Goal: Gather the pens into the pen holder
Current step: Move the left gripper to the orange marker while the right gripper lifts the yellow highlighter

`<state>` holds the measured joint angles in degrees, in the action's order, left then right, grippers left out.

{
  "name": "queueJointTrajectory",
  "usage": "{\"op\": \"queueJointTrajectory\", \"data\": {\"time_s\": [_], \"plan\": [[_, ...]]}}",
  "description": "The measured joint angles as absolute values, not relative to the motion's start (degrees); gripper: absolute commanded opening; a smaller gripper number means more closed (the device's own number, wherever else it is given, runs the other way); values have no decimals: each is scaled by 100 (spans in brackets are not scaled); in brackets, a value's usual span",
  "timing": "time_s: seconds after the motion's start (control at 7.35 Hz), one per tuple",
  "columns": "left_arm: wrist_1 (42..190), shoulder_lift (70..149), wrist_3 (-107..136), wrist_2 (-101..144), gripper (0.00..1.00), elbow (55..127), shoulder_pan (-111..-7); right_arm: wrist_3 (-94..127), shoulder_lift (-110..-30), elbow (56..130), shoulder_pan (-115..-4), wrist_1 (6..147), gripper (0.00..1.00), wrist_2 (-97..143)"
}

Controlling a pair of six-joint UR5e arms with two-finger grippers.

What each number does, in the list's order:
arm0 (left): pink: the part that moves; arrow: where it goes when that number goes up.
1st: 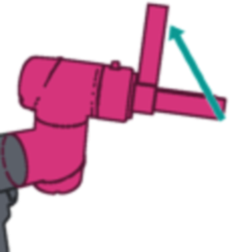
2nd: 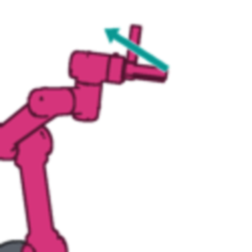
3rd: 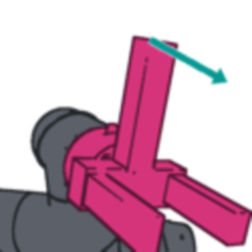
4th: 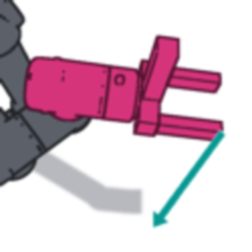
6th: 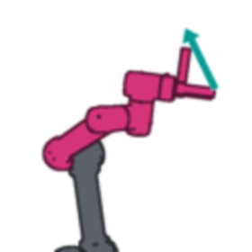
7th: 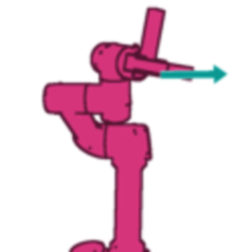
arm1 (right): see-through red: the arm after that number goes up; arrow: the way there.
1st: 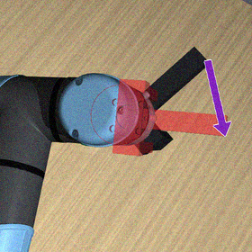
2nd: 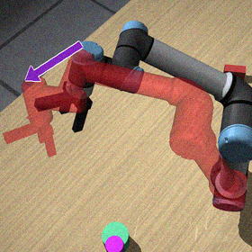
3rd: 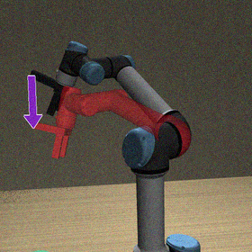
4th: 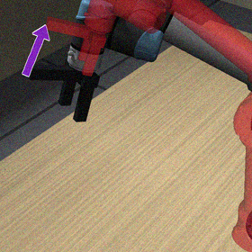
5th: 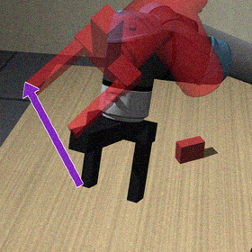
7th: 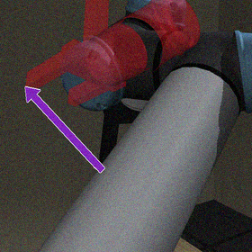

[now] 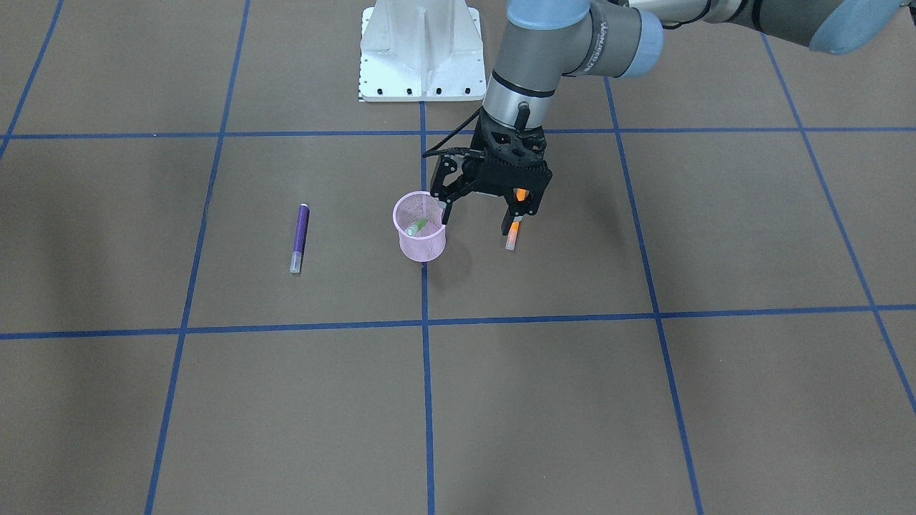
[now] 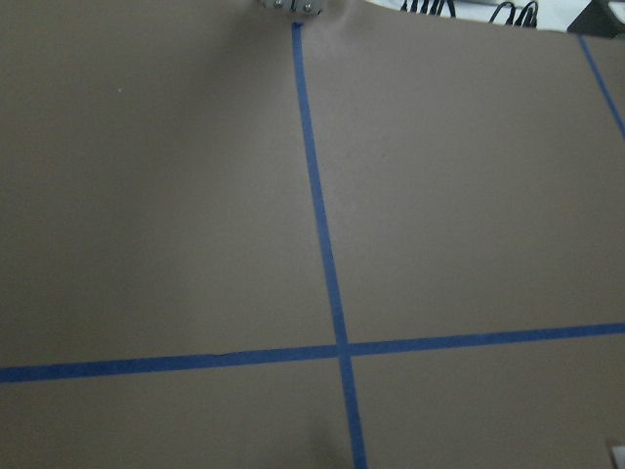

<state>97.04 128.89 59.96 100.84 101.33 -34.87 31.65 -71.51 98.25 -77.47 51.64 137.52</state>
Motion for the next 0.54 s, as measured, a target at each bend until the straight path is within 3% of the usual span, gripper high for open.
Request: {"op": "queueJointTrajectory", "data": {"time_s": [0.54], "plan": [[9441, 12453, 5089, 10633, 94, 10052, -3461, 4464, -7019, 9860, -6113, 3470, 0, 12096]]}}
